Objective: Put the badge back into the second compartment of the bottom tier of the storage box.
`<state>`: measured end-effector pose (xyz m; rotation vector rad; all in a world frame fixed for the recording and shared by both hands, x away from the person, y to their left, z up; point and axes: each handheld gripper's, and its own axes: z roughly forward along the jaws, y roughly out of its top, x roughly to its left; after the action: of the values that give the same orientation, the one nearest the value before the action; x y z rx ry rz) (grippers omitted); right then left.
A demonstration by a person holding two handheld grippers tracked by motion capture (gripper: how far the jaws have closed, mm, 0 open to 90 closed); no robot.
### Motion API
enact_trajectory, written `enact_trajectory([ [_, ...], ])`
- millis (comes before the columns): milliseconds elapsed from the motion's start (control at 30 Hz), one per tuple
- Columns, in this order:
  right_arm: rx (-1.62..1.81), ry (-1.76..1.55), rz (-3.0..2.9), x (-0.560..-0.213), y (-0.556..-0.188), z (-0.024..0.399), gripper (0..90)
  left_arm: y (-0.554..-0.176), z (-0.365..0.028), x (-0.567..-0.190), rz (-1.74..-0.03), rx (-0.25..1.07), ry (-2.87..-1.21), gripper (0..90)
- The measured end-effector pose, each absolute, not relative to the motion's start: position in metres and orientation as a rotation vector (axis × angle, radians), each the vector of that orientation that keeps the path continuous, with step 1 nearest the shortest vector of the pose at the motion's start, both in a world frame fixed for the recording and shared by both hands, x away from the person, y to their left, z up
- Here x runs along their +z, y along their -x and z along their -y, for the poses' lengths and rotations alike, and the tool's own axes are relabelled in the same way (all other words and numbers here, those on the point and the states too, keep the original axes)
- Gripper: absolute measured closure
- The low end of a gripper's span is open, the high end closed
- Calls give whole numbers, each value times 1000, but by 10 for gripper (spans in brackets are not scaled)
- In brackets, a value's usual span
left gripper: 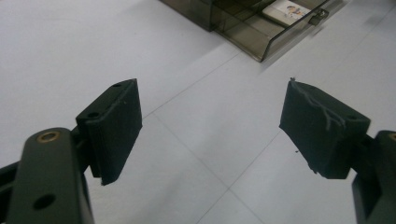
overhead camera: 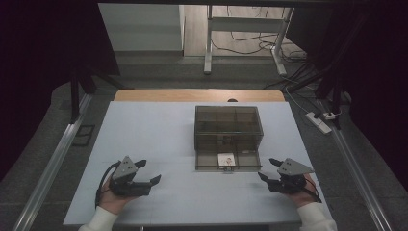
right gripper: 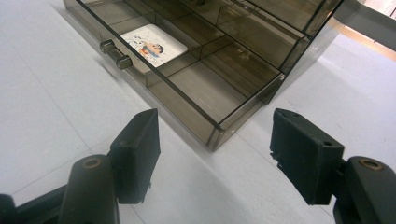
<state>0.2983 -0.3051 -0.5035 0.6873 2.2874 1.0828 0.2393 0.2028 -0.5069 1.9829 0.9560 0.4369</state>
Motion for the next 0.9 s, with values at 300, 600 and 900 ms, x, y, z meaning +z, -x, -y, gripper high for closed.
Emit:
enact_trajectory([
  [300, 1087, -687, -2285, -504, -299, 305, 328, -241, -205, -511, -973, 443, -1988, 203],
  [600, 1082, -681, -2285, -504, -298, 304, 328, -243, -207, -513, -985, 446, -1986, 201],
  [900, 1112, -666, -2273, -500, -296, 302, 330, -243, -206, -514, -985, 454, -1998, 200],
])
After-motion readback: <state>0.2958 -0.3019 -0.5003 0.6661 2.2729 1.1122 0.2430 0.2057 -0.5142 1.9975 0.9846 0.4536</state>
